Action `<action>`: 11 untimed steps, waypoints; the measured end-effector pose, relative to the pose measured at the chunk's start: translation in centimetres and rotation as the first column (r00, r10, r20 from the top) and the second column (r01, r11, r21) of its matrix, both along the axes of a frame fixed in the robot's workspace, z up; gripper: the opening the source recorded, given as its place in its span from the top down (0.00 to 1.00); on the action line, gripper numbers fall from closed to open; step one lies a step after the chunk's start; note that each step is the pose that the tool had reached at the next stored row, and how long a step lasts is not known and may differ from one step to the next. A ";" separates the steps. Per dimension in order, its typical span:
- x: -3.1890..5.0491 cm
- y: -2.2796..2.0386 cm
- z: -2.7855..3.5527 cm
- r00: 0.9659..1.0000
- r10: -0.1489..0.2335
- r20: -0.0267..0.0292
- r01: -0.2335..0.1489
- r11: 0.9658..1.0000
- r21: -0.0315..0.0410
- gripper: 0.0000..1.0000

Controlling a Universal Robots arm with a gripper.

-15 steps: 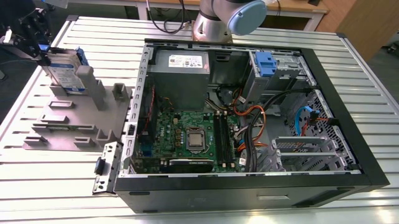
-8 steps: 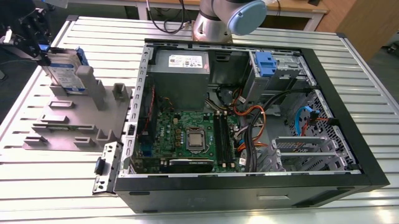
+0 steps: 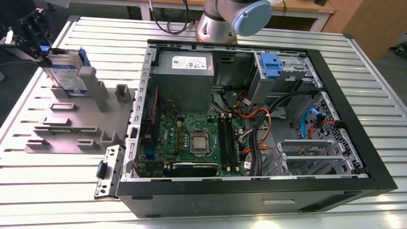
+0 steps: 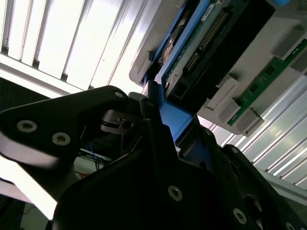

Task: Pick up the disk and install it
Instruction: 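Pick up the disk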

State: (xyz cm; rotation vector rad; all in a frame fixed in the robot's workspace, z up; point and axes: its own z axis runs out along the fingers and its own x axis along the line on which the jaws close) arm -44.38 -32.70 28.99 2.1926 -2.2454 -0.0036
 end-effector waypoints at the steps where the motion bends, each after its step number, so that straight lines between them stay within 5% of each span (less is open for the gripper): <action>1: 0.00 0.00 0.00 1.000 0.002 0.000 -0.002 1.000 0.000 0.63; 11: 0.00 0.00 0.00 1.000 -0.004 0.000 0.004 1.000 0.000 0.63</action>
